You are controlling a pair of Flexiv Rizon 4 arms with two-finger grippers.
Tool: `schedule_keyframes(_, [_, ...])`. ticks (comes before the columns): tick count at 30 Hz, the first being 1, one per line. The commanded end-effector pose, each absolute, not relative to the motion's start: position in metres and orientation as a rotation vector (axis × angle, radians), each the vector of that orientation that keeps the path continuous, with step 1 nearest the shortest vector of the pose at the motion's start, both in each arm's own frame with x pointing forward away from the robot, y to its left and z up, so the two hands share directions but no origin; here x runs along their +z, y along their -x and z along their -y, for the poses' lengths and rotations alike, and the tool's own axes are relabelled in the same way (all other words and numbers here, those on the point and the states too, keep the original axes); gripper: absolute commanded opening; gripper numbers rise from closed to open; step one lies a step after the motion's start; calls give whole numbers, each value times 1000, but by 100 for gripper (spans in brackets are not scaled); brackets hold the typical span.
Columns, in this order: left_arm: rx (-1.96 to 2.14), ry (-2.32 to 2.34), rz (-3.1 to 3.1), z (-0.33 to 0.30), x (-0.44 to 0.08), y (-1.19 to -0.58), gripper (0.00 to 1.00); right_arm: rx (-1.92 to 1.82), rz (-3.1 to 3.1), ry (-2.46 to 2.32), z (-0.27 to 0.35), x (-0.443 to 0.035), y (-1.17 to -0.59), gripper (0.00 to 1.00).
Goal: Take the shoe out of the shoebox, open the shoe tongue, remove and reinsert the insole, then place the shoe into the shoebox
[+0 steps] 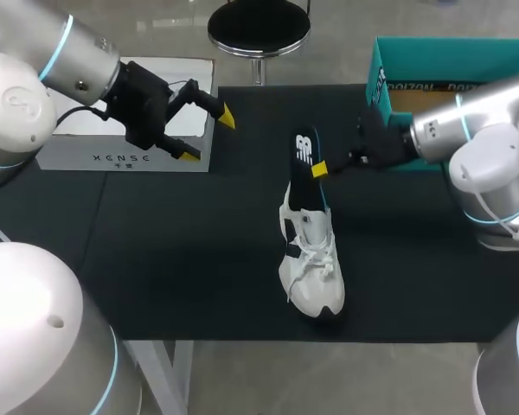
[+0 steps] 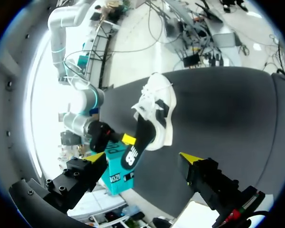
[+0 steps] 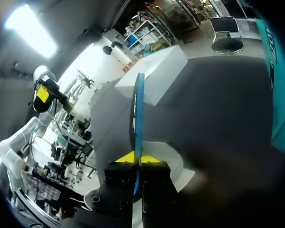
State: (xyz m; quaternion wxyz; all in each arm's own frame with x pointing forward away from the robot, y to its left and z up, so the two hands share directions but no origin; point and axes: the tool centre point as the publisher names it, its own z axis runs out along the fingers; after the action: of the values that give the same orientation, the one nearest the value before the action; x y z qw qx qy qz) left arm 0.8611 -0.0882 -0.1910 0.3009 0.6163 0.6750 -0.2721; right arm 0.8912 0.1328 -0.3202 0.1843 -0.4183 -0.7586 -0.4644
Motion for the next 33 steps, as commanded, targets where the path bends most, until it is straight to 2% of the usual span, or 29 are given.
schedule_keyframes(1, [-719, -1637, -1792, 88, -191, -861, 100, -1301, 2131, 1182, -135, -328, -887, 0])
schedule_keyframes(18, [-719, -1637, -1792, 88, -191, -861, 100, -1247, 2068, 1200, -135, -349, -844, 0])
schedule_keyframes(25, [-719, -1637, -1792, 88, -191, -861, 100, -1246, 2061, 1197, -136, -350, -845, 0])
schedule_keyframes(26, [-719, -1637, -1792, 88, -191, -861, 100, -1248, 2063, 1197, -136, -347, -847, 6])
schedule_keyframes(27, [-719, -1637, -1792, 88, -191, -861, 100, -1251, 2069, 1195, -135, -345, -850, 21])
schedule_keyframes(28, [-719, -1637, -1792, 88, -191, -861, 100, -1253, 2076, 1193, -135, -344, -852, 29])
schedule_keyframes(30, [-719, -1637, -1792, 88, -191, -861, 100, -1259, 2086, 1194, -133, -341, -857, 36])
schedule_keyframes(33, [-719, -1637, -1792, 88, -191, -861, 100, -1265, 2100, 1192, -131, -337, -863, 38])
